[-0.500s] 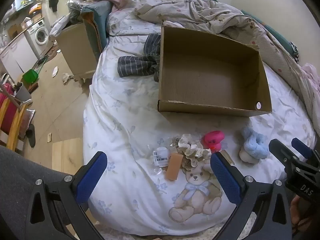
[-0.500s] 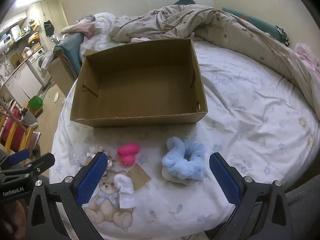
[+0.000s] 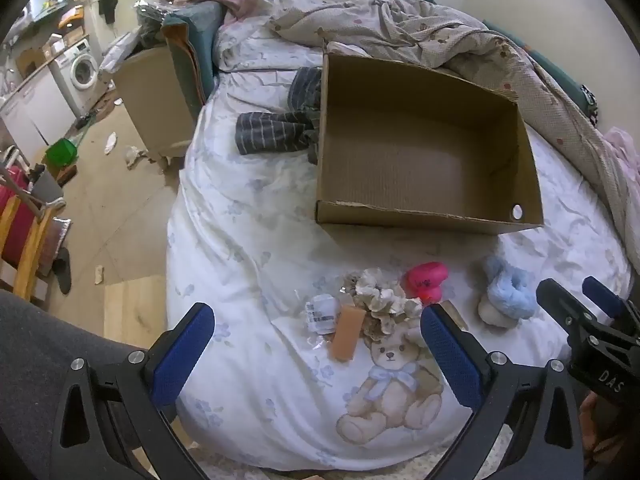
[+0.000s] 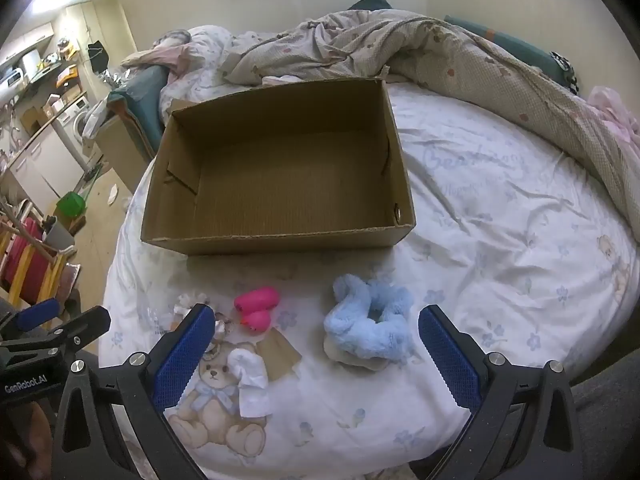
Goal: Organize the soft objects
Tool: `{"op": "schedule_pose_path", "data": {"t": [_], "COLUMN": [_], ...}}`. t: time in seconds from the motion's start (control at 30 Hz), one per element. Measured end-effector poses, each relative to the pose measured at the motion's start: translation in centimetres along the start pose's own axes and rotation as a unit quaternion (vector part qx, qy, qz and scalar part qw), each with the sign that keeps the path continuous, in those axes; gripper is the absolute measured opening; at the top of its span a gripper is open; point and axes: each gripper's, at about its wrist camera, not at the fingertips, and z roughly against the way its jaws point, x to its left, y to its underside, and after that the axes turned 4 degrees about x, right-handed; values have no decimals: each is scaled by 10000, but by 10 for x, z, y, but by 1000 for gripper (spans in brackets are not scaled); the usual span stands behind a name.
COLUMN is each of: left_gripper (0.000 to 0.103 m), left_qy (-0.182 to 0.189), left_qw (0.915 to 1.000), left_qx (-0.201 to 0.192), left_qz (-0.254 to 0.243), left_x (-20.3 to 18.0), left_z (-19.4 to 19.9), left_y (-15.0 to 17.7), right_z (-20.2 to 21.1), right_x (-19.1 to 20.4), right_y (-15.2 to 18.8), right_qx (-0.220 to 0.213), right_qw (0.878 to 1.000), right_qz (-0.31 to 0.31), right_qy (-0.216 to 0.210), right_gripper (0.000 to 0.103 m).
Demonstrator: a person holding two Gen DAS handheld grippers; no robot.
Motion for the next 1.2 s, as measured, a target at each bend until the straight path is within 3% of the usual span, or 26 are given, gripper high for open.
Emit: {"op": "schedule_pose_path", "data": {"t": [1.2], "left_gripper": [103], "left_qy": [-107], "left_qw": [9999], "left_qx": [34], "left_qz": [39], "left_x": [3], "left_z": [-2], "left_y": [0], "right_z": [0], "right_x": [2], "right_y": [1], "right_qx": [-31], "right_qw": [10000], "right_qz": [-4], "right_qy": [-39], "right_gripper": [103]}}
